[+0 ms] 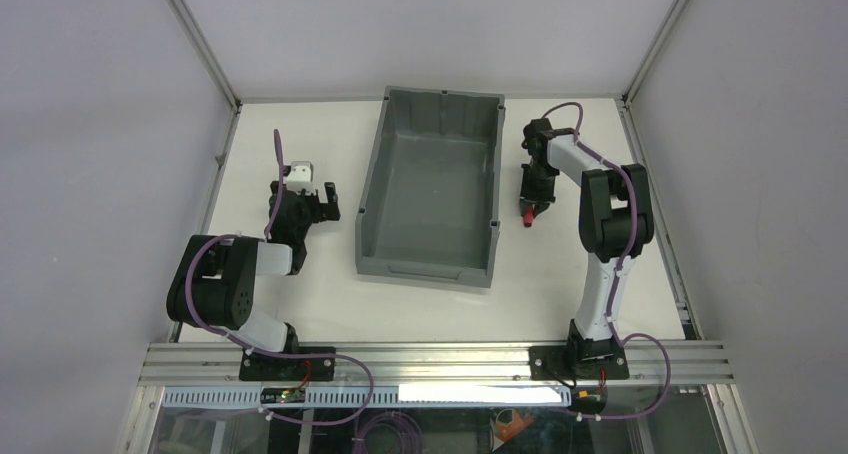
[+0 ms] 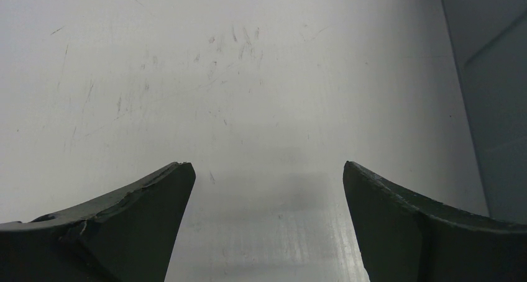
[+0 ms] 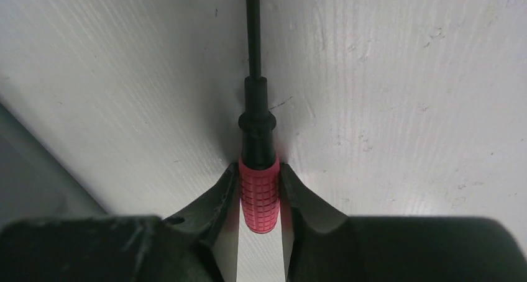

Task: Put the screwdriver in the bin
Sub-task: Pick up the screwdriver from the center of the board, then place the screwdriver in the bin.

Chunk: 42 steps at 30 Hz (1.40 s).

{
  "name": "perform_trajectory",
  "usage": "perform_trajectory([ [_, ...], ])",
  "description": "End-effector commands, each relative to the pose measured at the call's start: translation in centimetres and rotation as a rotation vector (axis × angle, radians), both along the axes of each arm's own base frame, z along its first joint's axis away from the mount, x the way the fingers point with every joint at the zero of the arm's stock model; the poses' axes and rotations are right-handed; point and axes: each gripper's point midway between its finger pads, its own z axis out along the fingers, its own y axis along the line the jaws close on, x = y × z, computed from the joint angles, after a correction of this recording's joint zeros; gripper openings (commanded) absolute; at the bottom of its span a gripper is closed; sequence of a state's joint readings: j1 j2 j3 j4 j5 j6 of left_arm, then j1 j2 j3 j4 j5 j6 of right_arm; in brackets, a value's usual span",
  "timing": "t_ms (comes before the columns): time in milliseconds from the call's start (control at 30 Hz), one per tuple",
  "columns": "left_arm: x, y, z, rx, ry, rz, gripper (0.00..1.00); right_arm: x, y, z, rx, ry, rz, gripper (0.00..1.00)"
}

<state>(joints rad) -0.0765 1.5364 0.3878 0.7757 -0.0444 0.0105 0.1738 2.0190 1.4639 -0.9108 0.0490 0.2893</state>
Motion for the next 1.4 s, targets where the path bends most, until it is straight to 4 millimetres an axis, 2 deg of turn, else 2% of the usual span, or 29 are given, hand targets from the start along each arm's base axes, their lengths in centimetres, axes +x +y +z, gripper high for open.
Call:
perform_trajectory([
  [0, 0.3, 0.1, 1.7, -0.016, -0.056, -0.003, 0.99, 0.5, -0.8, 0.9, -0.048, -0.036, 0.003, 0.13],
  [333, 0.3, 0.1, 1.6, -0.016, -0.054, -0.002, 0.99, -0.1, -2.9, 4.6, -0.102, -0.089, -0.018, 0.12],
  [667, 0.3, 0.1, 1.6, -0.015, -0.054, -0.002, 0.99, 0.2, -4.0, 10.5, -0.118, -0.192, -0.047, 0.12],
  [1067, 0.3, 0.1, 1.7, -0.016, -0.055, -0.002, 0.99, 1.1, -3.3, 17.9, -0.071, -0.337, -0.049, 0.12],
  [1367, 0.3, 0.1, 1.7, -0.017, -0.056, -0.002, 0.99, 1.8, -1.3, 22.6, -0.004, -0.430, -0.019, 0.11],
])
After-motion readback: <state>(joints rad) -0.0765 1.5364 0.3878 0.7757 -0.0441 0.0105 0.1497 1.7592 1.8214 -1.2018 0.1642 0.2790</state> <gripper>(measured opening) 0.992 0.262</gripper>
